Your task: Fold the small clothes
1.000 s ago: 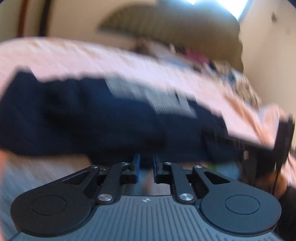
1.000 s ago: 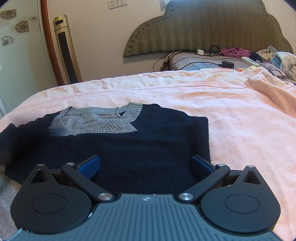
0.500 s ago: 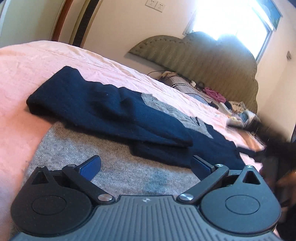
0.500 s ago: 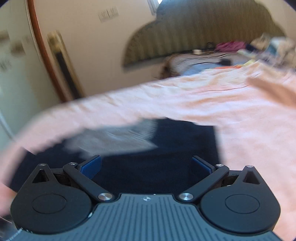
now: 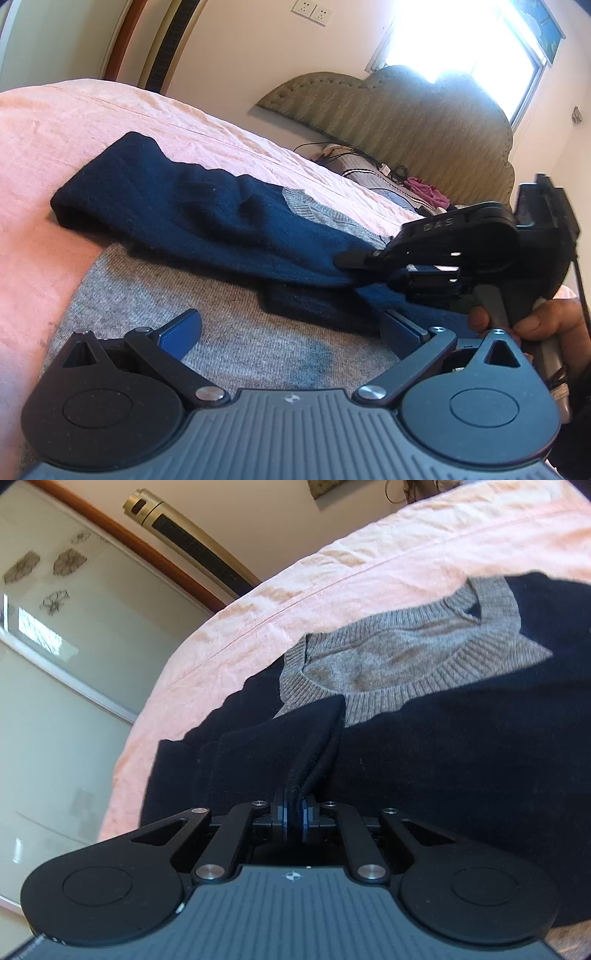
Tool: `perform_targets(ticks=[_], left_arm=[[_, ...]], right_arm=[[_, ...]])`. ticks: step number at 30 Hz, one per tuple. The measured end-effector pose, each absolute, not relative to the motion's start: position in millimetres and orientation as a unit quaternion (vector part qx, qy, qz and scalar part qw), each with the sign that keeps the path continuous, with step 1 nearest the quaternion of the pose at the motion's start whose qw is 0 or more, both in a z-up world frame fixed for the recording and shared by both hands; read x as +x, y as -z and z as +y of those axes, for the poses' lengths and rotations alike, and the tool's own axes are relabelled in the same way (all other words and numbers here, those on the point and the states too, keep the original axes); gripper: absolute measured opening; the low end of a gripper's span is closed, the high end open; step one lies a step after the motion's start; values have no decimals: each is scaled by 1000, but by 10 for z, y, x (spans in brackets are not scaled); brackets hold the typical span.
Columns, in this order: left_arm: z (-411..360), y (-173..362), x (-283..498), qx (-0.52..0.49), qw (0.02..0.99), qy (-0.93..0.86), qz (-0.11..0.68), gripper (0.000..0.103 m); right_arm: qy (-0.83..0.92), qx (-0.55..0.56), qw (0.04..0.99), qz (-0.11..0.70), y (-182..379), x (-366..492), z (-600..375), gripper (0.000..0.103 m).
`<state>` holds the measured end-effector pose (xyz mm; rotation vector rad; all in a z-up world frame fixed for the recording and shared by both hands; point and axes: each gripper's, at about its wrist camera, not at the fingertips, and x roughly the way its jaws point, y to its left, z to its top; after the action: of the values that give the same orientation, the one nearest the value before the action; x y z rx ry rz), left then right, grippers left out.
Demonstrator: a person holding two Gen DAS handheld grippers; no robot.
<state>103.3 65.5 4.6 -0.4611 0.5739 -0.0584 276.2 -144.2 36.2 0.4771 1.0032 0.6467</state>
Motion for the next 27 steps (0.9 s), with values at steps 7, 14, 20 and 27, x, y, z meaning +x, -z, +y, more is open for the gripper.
perform_targets(ticks=[7,14,20,27], left_arm=[[666,-45,1023,-228,932,29,280,103],[679,-35,1015,-228,932,29,279,103],[668,-48,1005,-225,933,28,280,103],[644,-57,1012,-222,933,26,281,103]], right_arm=[[-266,214,842,418,-723,2720,-2285,14],[-175,223,864,416,-555,2588,-3255,14],[-173,245,858,416,-300,2591,-3254,28],[-154,290,886,328,-508,2455,-3291,60]])
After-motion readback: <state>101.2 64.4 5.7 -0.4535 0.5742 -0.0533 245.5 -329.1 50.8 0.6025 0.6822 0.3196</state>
